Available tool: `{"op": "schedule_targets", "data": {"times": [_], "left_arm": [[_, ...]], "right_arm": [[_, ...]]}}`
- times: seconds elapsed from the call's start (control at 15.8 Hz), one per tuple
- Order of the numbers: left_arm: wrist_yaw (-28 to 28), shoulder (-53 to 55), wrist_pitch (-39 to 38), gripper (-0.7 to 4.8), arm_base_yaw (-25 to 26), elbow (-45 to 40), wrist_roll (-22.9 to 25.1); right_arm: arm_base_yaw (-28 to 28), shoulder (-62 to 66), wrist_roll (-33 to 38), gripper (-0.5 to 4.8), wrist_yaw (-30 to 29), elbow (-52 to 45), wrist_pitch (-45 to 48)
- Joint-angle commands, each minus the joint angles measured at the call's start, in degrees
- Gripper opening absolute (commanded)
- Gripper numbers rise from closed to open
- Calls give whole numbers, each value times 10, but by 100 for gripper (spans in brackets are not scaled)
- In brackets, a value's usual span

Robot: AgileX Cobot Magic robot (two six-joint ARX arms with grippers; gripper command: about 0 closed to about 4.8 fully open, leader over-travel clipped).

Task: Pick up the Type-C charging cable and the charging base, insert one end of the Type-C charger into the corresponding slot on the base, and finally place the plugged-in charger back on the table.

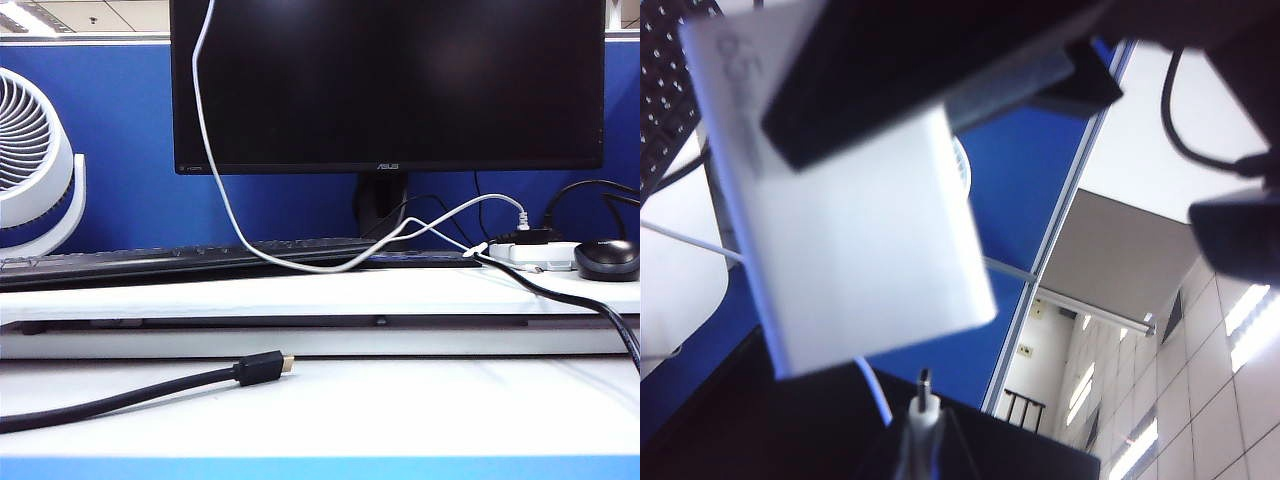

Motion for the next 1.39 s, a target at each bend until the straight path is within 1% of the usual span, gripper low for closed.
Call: {"op": "schedule_targets", "data": {"times": [0.06,0.57,0.82,1.33,1.39], "left_arm": [[-2,-3,13,16,0,2,4],[-3,-3,13,16,0,3,4],[-3,-3,13,16,0,3,4],[1,-3,27,16,0,3,-1],[11,-3,30,16,0,3,-8]], "right_arm": [[0,-2,1,3,-2,2,4],[0,-5,1,3,-5,2,-30],[0,-5,1,3,-39,2,-42],[0,-4,1,3,-39,2,-54],[0,-4,1,3,-39,2,-54]]}}
